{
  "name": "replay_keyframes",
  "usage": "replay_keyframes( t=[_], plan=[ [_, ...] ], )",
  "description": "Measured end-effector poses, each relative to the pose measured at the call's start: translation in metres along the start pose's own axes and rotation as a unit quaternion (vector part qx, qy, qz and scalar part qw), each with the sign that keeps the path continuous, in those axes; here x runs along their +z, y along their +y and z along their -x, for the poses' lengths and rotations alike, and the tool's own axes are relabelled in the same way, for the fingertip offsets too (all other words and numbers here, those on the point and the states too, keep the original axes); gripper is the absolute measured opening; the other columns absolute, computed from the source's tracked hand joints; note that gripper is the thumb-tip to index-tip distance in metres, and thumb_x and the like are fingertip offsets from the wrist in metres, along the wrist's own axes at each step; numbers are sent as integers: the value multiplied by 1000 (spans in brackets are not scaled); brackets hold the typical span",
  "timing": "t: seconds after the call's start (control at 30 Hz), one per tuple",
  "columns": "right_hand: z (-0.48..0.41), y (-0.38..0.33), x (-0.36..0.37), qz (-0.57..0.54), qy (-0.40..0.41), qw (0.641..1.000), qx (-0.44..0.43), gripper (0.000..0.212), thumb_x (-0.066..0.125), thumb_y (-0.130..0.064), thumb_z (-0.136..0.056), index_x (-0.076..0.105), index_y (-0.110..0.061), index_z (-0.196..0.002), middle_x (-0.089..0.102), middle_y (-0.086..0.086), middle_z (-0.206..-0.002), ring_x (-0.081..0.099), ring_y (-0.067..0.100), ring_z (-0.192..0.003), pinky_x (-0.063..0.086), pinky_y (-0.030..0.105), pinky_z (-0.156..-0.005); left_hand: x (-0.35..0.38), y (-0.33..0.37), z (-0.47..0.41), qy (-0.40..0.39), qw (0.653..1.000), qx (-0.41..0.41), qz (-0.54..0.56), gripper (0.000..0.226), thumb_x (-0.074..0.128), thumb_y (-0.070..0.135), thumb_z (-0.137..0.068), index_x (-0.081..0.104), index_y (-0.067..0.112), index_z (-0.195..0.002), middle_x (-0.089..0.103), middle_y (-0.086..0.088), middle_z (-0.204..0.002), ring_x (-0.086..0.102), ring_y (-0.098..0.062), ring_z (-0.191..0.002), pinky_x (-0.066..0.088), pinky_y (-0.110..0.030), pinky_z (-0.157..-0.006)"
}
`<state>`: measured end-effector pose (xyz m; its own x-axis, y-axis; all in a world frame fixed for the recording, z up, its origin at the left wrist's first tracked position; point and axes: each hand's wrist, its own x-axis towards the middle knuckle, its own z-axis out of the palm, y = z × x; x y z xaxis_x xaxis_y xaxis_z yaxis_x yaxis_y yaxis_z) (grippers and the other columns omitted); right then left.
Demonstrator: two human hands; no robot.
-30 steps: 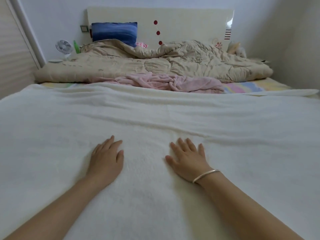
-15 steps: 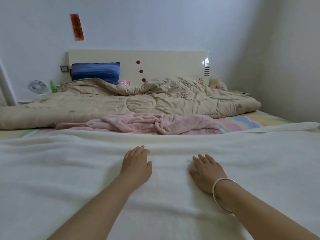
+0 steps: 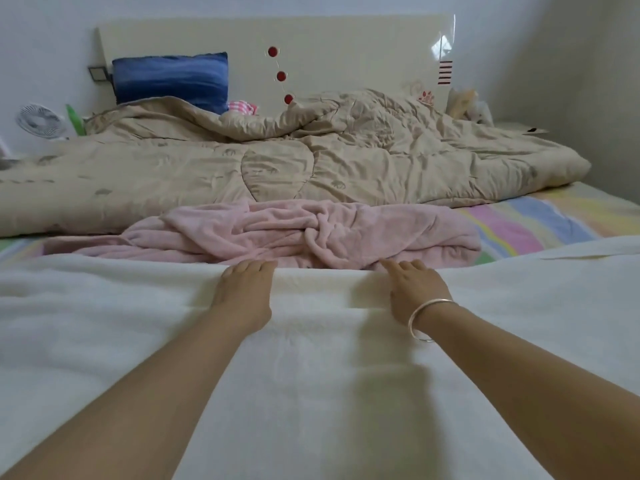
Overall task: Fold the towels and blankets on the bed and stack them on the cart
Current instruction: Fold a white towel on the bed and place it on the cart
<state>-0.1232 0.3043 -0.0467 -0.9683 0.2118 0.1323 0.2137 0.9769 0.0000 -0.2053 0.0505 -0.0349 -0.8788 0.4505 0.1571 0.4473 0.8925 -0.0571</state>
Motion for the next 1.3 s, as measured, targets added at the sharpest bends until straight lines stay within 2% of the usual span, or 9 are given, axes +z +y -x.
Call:
replay_keyframes(
  t=[0.07,0.17,0.3,0.5,0.67,0.87,1.0,1.13,1.3],
  plan=[
    [-2,6,-1,41,66,996,-39,36,72,-23,-74,59,-22,-107,61,-1,-101,53,25,-99,39,34,-78,-3,-7,-1,0,998,32,-57,40,55,19,-86,49,25,-125,55,4,-126,48,-20,-120,33,-33,-101],
    [2,20,-5,-3,137,982,-131,33,80,-30,-48,55,-21,-70,53,-4,-70,51,23,-67,34,29,-60,-13,-15,2,26,996,74,-44,23,73,27,-71,56,26,-87,59,5,-91,56,-22,-91,37,-32,-78],
    [13,28,-14,-60,91,986,-130,49,43,-66,-79,56,-24,-57,57,-11,-75,52,15,-74,39,27,-58,-17,-30,12,-24,992,125,6,41,53,68,-76,49,28,-71,52,13,-78,50,-12,-83,35,-28,-70],
    [-3,39,-25,-80,-113,988,-69,29,57,-33,-86,54,-33,-115,62,-11,-114,59,18,-103,45,28,-80,-29,-58,6,-131,986,64,86,13,61,49,-84,49,47,-89,60,23,-86,57,2,-91,45,-24,-76],
    [-16,39,-31,-64,-36,996,-57,17,64,-36,-86,70,-33,-101,55,-7,-107,61,22,-93,31,25,-65,-32,-68,-11,-303,944,38,122,13,71,42,-75,66,44,-86,64,29,-101,57,8,-99,47,-23,-94],
    [-47,34,-39,-158,106,979,74,10,62,-30,-87,71,-28,-90,70,-1,-74,65,25,-83,46,30,-66,-39,-55,-25,-193,967,32,164,8,72,31,-79,70,37,-74,64,31,-68,58,8,-57,44,-14,-56],
    [-84,35,-41,-247,108,945,185,8,57,-24,-83,62,-30,-80,72,0,-76,65,21,-90,50,33,-81,-46,-45,-61,18,969,-98,226,11,66,28,-89,70,24,-79,66,4,-54,66,-12,-55,45,-25,-56],
    [-105,26,-32,-279,97,933,206,22,54,-18,-86,67,-28,-101,71,3,-98,61,27,-100,46,32,-83,-33,-31,-94,125,969,-147,155,15,60,12,-88,72,19,-93,71,-10,-91,63,-32,-89,38,-31,-65],
    [-105,23,-8,-402,48,894,191,42,51,-22,-94,47,-27,-135,63,-6,-89,58,17,-84,39,23,-78,20,-18,-90,20,963,-130,236,39,59,15,-88,55,10,-126,52,-11,-132,52,-30,-117,41,-36,-95]
  ],
)
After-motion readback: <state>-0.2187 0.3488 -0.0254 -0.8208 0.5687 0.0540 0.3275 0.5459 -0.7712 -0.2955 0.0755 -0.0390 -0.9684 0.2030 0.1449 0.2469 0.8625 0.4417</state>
